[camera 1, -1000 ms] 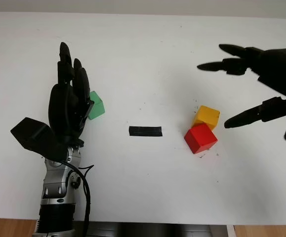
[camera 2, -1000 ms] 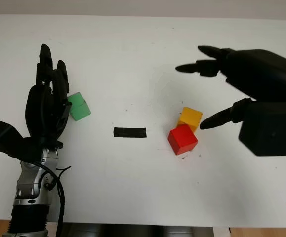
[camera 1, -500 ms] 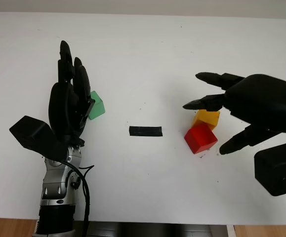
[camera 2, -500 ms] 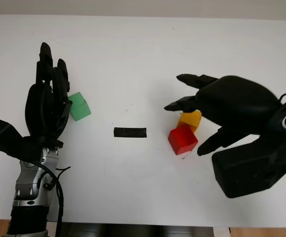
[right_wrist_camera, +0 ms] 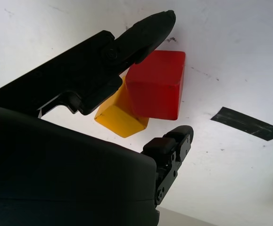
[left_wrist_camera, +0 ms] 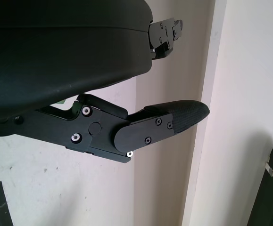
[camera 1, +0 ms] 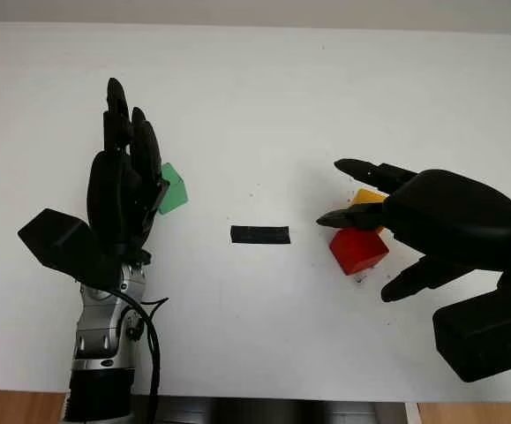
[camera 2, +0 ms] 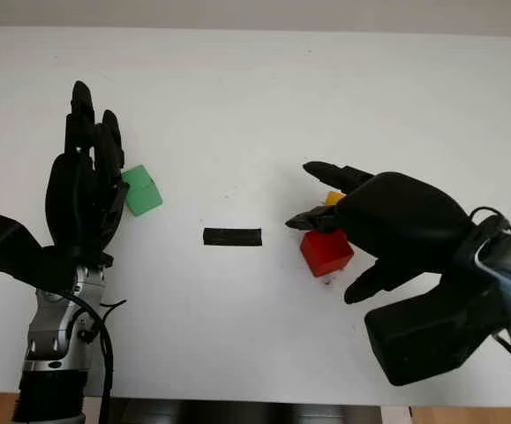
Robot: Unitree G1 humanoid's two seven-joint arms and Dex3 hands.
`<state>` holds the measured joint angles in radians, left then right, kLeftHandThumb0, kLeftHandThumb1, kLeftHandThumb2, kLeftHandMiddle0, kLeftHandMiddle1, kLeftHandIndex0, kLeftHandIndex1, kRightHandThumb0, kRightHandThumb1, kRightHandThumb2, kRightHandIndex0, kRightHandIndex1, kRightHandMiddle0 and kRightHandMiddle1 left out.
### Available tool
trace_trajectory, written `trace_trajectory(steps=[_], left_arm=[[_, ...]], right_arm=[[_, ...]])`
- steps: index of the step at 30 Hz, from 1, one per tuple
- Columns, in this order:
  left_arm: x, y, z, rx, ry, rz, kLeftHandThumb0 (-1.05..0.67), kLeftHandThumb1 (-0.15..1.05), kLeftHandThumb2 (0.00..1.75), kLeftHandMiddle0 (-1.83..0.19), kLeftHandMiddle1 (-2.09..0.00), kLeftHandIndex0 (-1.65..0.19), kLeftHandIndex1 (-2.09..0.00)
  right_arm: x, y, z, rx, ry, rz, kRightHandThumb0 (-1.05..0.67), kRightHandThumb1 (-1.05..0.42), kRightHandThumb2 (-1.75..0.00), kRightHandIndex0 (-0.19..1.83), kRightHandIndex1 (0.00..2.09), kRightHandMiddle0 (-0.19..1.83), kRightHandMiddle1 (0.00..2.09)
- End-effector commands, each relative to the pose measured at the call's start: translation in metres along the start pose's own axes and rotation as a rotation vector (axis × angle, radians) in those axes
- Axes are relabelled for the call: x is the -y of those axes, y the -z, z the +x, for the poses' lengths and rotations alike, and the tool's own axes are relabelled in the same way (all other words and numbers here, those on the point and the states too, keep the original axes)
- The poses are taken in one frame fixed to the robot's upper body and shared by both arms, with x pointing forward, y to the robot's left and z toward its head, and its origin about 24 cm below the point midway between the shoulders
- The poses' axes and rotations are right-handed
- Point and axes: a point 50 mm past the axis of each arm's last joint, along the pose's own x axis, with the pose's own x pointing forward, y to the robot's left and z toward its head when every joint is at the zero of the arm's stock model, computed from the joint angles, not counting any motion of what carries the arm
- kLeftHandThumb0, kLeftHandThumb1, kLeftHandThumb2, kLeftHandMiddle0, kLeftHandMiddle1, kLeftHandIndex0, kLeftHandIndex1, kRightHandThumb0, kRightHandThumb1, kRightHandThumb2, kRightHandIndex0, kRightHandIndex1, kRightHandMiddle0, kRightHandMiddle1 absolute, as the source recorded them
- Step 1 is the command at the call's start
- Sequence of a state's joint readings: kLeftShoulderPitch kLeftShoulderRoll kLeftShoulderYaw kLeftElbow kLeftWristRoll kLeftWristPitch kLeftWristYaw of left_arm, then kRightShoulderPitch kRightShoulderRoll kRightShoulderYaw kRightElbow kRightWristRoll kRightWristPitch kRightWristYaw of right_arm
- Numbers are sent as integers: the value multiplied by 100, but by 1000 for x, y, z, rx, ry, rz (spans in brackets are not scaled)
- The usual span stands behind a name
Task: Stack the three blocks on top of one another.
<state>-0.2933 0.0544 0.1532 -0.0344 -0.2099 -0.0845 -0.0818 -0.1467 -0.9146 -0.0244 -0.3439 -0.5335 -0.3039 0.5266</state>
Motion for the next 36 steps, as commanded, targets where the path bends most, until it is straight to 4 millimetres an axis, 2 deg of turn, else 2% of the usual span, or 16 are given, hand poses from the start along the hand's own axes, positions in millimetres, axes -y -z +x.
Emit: trace_trajectory(steps=[1,9,22,27,31,32,33,36], left_arm=[[0,-3,-3,7,-4,9,-62,105,65,19,-4,19,0],[-1,0,-4,7,-5,-3,-64,105,63,19,-3,19,0],[-3,1,-3,15,27,22,-63,105,66,19,-2,19,0],[-2,1,-3,13,27,17,-63,105,66,19,-2,19,0],[-1,1,-3,12,21,18,-62,105,66,19,-3,19,0],[-1,2,-3,12,22,18,-62,105,66,19,-3,19,0],[-1,2,-3,13,21,13,-62,105,67,19,-3,19,0],[-1,2,-3,14,22,8,-61,105,67,19,-2,19,0]], right_arm=[[-5,0,1,0,1,0,-65,-70,-5,-3,3,55,7],[-12,7,3,-21,34,-15,-60,-71,-6,0,5,62,10],[-12,11,6,-21,87,-28,-58,-73,-6,3,6,67,11],[-13,10,6,11,145,-28,-54,-73,-6,13,11,87,22],[-15,10,7,59,209,-17,-45,-76,-6,24,13,101,36],[-16,10,7,65,217,-15,-44,-76,-6,27,12,98,49],[-16,10,7,69,224,-14,-43,-77,-5,29,10,90,72],[-17,10,7,78,234,-8,-41,-76,-5,32,9,82,94]])
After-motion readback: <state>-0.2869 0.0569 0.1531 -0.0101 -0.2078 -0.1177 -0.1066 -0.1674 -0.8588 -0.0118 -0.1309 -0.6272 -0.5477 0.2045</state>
